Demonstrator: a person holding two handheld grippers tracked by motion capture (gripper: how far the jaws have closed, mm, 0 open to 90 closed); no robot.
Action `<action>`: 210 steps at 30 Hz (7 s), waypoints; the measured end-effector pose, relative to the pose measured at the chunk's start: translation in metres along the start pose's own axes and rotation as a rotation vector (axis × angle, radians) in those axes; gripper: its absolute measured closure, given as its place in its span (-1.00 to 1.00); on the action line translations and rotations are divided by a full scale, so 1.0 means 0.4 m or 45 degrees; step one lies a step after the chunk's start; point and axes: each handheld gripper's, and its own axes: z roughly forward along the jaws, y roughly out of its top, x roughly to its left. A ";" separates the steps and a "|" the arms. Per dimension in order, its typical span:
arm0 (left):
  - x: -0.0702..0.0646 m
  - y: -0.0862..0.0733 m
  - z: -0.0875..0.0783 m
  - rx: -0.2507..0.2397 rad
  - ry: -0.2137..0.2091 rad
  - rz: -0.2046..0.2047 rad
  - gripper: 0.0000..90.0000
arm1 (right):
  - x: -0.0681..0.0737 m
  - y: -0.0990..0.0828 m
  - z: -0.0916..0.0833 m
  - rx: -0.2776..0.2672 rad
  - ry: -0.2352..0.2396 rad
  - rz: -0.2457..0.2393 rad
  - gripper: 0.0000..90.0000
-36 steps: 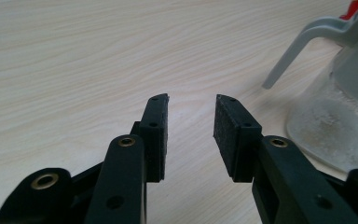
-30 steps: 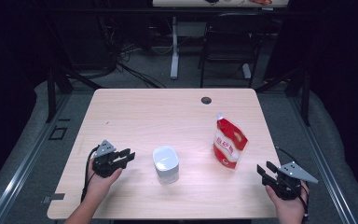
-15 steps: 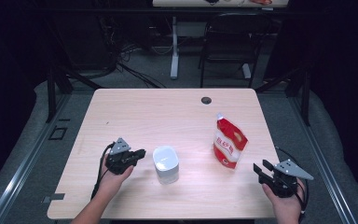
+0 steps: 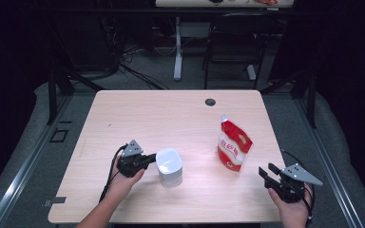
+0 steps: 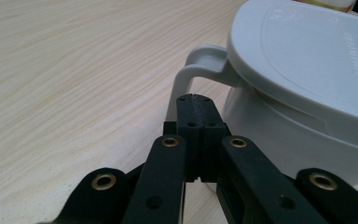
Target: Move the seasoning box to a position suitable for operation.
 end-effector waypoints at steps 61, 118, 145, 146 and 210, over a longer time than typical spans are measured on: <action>-0.074 -0.047 -0.057 0.041 -0.063 0.015 1.00 | 0.382 0.094 0.172 0.038 0.576 -0.318 1.00; -0.081 0.089 -0.061 -0.060 0.006 0.069 1.00 | 0.436 0.083 0.197 0.050 0.665 -0.331 1.00; -0.076 0.082 -0.061 -0.076 -0.003 0.053 1.00 | 0.452 0.095 0.183 0.020 0.705 -0.345 1.00; -0.076 0.082 -0.061 -0.075 -0.001 0.054 1.00 | 0.456 0.094 0.183 0.017 0.706 -0.342 1.00; -0.114 -0.019 -0.143 -0.039 0.050 0.117 0.33 | 0.464 0.148 0.162 -0.064 0.735 -0.335 0.99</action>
